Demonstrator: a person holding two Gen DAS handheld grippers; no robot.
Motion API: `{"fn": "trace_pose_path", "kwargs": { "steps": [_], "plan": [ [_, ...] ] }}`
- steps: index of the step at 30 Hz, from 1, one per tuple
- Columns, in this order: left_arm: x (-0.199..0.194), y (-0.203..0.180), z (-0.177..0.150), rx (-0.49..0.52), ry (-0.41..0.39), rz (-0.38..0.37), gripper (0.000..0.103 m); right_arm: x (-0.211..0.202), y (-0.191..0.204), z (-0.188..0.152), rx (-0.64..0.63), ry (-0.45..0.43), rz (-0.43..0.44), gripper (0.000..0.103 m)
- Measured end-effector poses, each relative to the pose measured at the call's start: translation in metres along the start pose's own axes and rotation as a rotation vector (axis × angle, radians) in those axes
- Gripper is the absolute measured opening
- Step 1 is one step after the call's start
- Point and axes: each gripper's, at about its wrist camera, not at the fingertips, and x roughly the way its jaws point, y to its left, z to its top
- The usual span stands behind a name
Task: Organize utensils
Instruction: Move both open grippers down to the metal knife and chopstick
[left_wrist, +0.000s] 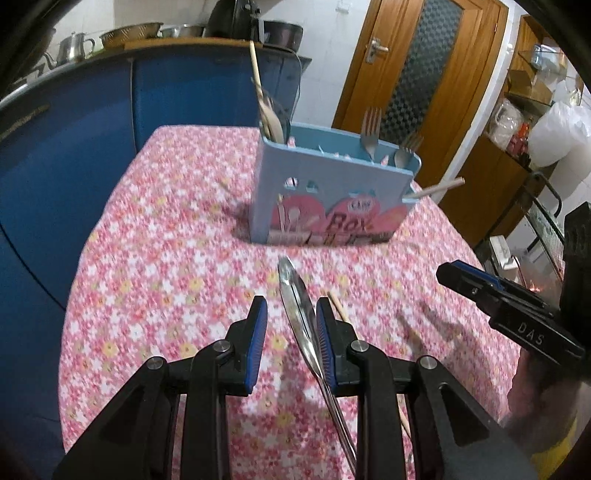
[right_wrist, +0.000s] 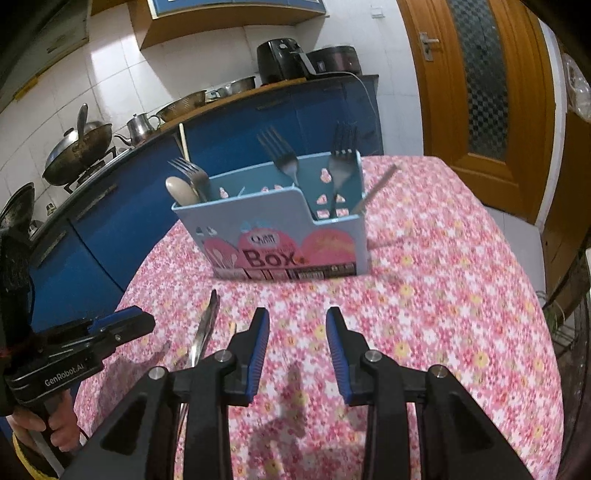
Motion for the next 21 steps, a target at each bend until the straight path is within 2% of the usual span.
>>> {"fn": "trace_pose_path", "kwargs": {
  "steps": [11,21],
  "plan": [
    [0.017,-0.013,-0.017,0.015,0.138,-0.05,0.027,-0.001,-0.01,-0.013,0.039,0.019,0.014,0.038],
    [0.04,-0.024,-0.019,0.028,0.239,-0.029,0.027,-0.004,-0.019,-0.02,0.064,0.017,0.023,0.038]
  ]
}}
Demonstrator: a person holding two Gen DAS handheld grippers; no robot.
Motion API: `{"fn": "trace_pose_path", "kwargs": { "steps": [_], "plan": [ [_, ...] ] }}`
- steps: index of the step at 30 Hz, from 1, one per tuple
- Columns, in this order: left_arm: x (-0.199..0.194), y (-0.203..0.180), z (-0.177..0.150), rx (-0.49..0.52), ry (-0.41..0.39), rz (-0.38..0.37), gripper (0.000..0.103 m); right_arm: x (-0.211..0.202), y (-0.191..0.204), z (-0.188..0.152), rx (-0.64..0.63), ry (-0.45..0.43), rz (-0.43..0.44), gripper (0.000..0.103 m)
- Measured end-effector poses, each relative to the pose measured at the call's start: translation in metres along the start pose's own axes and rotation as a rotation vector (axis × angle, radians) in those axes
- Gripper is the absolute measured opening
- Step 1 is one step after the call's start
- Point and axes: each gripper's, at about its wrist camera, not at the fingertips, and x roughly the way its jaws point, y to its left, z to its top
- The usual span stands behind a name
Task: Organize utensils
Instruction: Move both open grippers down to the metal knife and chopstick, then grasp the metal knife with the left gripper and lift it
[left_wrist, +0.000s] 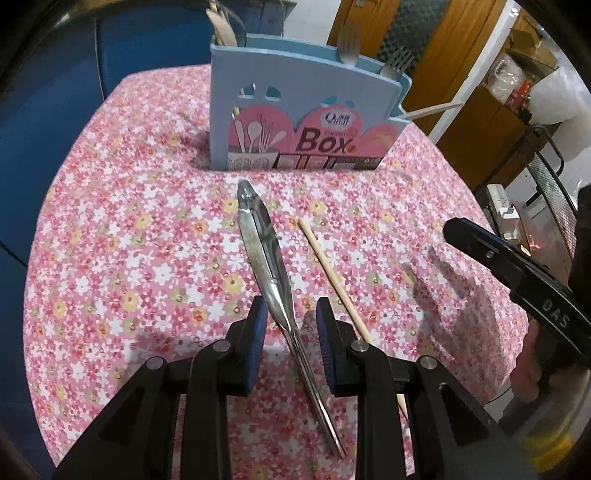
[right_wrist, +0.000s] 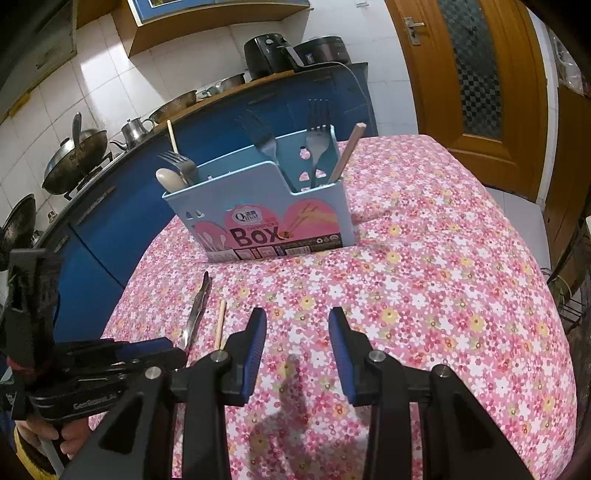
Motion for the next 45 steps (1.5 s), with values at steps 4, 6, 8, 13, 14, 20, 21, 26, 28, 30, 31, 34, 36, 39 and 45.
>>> {"fn": "trace_pose_path", "kwargs": {
  "steps": [4,6,8,13,14,20,21,26,28,30,31,34,36,39,45],
  "plan": [
    [0.011,-0.002,0.004,-0.008,0.03,0.013,0.027,0.0,-0.004,-0.002,0.013,0.0,0.003,0.038],
    [0.014,-0.004,0.007,0.003,0.033,0.02,0.027,0.0,-0.007,-0.003,0.02,0.003,0.004,0.038],
    [0.018,-0.004,0.01,0.006,0.038,0.024,0.027,0.001,-0.009,-0.003,0.027,0.006,0.007,0.038],
    [0.027,-0.008,0.02,0.014,0.058,0.033,0.027,0.003,-0.012,-0.005,0.037,0.013,0.018,0.038],
    [0.028,-0.01,0.021,0.02,0.058,0.037,0.027,0.004,-0.012,-0.006,0.037,0.015,0.018,0.038],
    [0.036,-0.015,0.03,0.022,0.043,0.039,0.026,0.005,-0.018,-0.008,0.055,0.018,0.018,0.038],
    [0.036,-0.014,0.031,0.017,0.035,0.039,0.023,0.005,-0.019,-0.008,0.061,0.02,0.018,0.038],
    [0.031,-0.004,0.024,-0.005,-0.004,0.027,0.017,0.006,-0.022,-0.01,0.072,0.027,0.012,0.038],
    [0.025,0.003,0.018,-0.008,-0.023,0.024,0.016,0.006,-0.022,-0.01,0.075,0.028,0.013,0.038],
    [0.021,0.004,0.014,-0.01,-0.045,0.011,0.016,0.007,-0.021,-0.011,0.073,0.031,0.012,0.039],
    [0.017,0.005,0.012,-0.009,-0.06,0.002,0.016,0.008,-0.02,-0.01,0.072,0.034,0.012,0.039],
    [0.004,0.009,0.006,-0.011,-0.105,-0.008,0.016,0.012,-0.018,-0.01,0.07,0.044,0.013,0.039],
    [-0.006,0.012,0.003,-0.015,-0.137,-0.014,0.016,0.014,-0.016,-0.01,0.068,0.051,0.014,0.039],
    [-0.019,0.017,-0.001,-0.02,-0.181,-0.021,0.016,0.016,-0.011,-0.01,0.058,0.063,0.016,0.039],
    [-0.042,0.025,-0.006,-0.015,-0.268,-0.01,0.016,0.021,0.002,-0.009,0.03,0.087,0.023,0.039]
  ]
}}
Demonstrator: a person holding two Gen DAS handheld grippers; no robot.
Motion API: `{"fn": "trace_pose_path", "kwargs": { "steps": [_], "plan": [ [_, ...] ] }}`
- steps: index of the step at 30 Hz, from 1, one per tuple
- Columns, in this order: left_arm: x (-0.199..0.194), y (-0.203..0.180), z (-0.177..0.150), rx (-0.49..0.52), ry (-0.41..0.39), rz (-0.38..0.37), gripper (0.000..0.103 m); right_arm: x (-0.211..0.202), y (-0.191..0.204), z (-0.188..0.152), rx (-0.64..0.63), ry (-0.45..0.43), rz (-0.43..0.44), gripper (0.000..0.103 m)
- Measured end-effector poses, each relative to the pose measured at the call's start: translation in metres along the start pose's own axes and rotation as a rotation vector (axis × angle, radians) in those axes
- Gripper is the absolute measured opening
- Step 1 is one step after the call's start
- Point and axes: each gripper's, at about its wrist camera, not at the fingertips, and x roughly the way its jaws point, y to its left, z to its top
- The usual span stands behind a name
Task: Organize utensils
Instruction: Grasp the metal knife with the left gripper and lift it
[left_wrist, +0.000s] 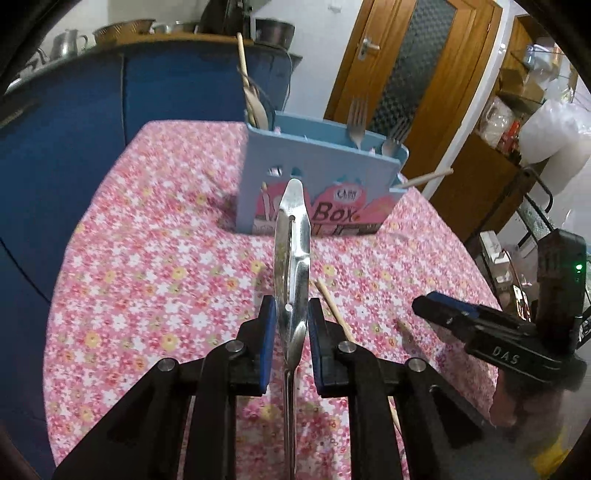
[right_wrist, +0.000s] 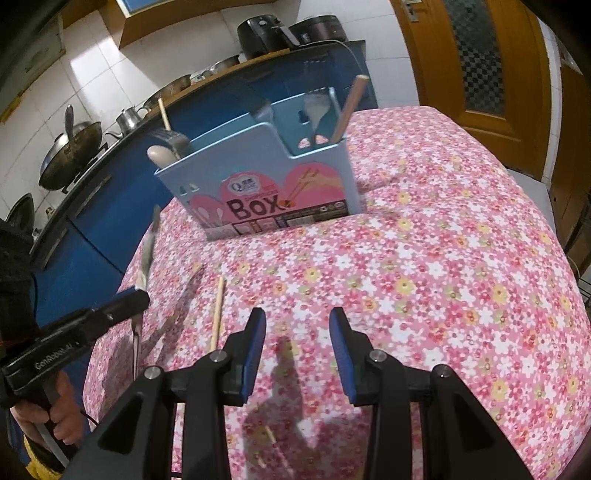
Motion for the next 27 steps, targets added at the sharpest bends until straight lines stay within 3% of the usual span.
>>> {"fn": "trace_pose_path", "kwargs": {
  "steps": [13,27],
  "plan": [
    [-0.024,0.019,0.001,-0.019,-0.093,0.02,0.016,0.014,0.031,-0.001,-0.046,0.077,0.021,0.039],
    [-0.027,0.029,-0.003,-0.038,-0.113,0.003,0.016,0.037,0.065,-0.006,-0.153,0.175,0.02,0.04]
  ]
}}
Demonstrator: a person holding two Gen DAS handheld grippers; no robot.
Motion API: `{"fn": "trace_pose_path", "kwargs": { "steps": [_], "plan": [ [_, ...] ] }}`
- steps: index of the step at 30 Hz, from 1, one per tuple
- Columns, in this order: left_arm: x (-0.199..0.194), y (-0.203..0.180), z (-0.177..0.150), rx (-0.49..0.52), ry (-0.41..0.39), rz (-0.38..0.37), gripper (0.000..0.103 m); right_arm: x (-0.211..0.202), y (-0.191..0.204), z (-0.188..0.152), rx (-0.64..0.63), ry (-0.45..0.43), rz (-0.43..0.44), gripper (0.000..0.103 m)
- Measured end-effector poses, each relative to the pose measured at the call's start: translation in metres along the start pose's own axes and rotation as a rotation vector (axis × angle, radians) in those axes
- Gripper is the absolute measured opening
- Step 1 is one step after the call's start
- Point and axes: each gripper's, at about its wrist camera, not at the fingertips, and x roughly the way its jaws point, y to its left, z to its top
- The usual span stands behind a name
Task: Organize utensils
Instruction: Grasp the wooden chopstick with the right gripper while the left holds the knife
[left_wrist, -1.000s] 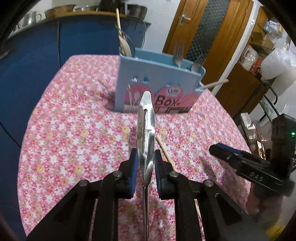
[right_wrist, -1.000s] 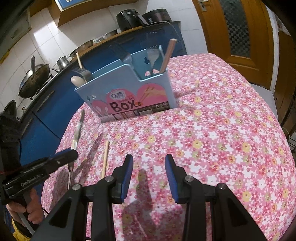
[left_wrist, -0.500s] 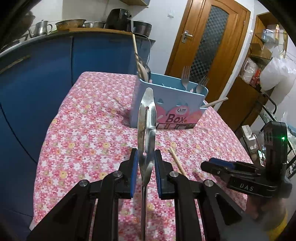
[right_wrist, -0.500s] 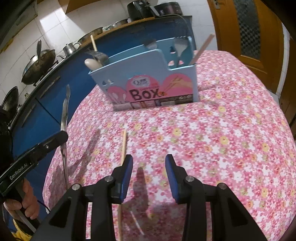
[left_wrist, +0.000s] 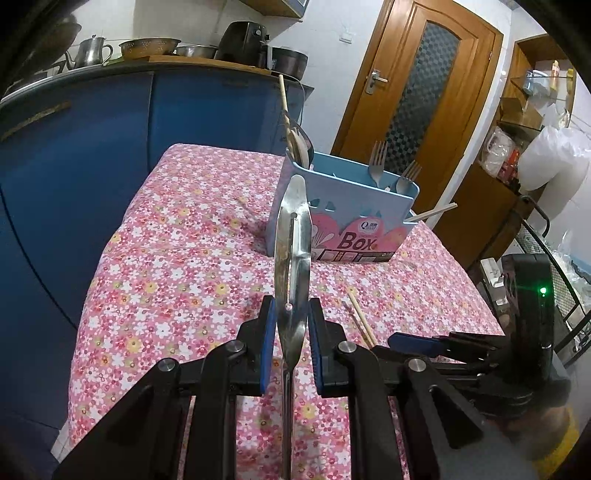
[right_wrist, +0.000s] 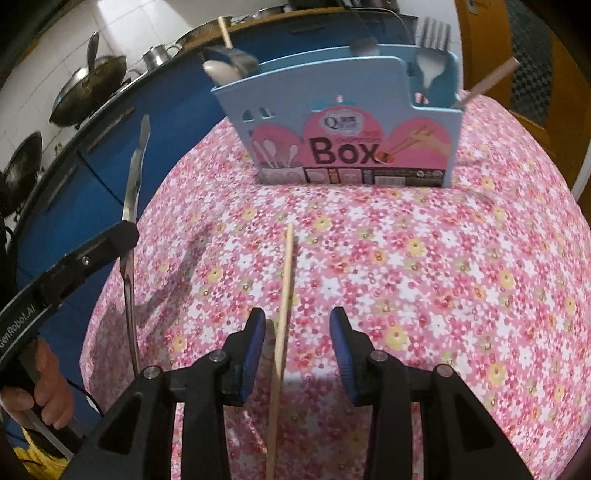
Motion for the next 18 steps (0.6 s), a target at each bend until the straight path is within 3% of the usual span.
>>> {"fn": "trace_pose_path", "kwargs": {
  "steps": [6,8,9,11,18],
  "plan": [
    [0.0,0.001,0.0,-0.002,-0.001,0.002,0.016,0.008,0.014,0.002,-0.089,0.022,-0.055,0.038],
    [0.001,0.001,0.0,-0.003,0.0,0.003,0.016,0.01,0.018,0.002,-0.126,0.022,-0.088,0.028],
    [0.001,0.001,0.0,-0.002,0.0,0.003,0.016,0.011,0.02,0.002,-0.131,0.022,-0.093,0.016],
    [0.001,0.001,0.0,-0.001,0.002,0.005,0.016,0.013,0.019,0.002,-0.133,0.021,-0.087,0.009],
    [0.0,-0.004,0.001,-0.004,-0.008,-0.006,0.016,0.005,0.001,0.005,-0.019,-0.019,0.058,0.007]
  ]
}}
